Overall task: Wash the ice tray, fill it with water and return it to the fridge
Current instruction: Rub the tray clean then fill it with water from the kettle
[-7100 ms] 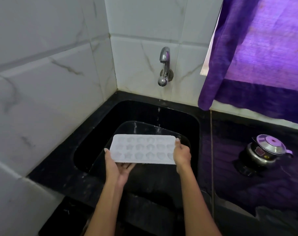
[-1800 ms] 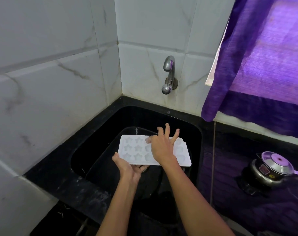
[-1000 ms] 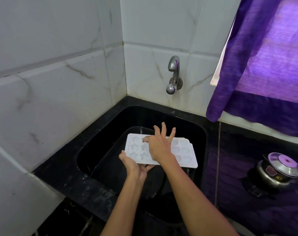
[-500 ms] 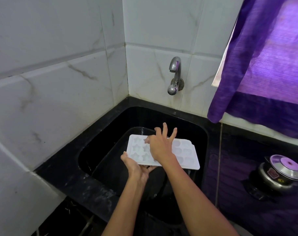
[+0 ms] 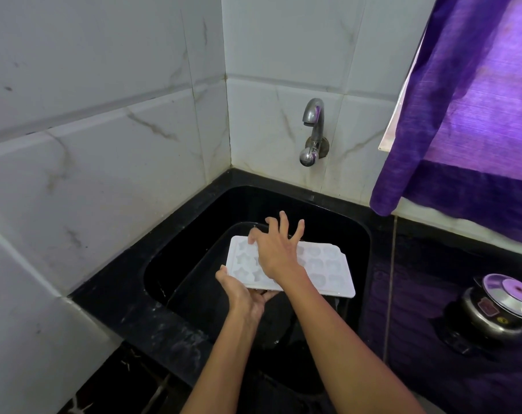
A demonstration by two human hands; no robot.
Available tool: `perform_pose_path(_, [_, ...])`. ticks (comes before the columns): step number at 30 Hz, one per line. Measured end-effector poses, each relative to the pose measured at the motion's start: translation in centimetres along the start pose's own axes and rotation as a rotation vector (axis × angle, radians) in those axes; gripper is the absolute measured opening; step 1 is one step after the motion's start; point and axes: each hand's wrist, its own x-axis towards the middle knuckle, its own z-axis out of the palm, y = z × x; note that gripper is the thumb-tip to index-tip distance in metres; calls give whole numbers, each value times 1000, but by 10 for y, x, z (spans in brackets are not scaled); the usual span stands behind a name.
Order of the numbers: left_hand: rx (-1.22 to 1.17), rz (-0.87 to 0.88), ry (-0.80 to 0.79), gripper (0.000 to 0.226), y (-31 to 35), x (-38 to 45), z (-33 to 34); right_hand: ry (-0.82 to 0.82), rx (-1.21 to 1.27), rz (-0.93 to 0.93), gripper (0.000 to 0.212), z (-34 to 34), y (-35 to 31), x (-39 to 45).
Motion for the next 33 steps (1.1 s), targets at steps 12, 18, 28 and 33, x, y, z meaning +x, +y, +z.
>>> perform_pose_path(12, [-1, 7, 9, 64, 2, 1, 1, -75, -57, -66, 45, 2, -8, 7])
perform_pose_path(18, [-12, 9, 22, 62, 4, 3, 4, -89, -61, -72, 52, 4, -9, 10])
perform_pose_path(28, [-9, 0, 41, 64, 9, 11, 4, 40, 115, 41, 55, -13, 14, 6])
perform_pose_path(33, [-52, 52, 33, 63, 16, 18, -4, 60, 98, 304, 51, -30, 64, -8])
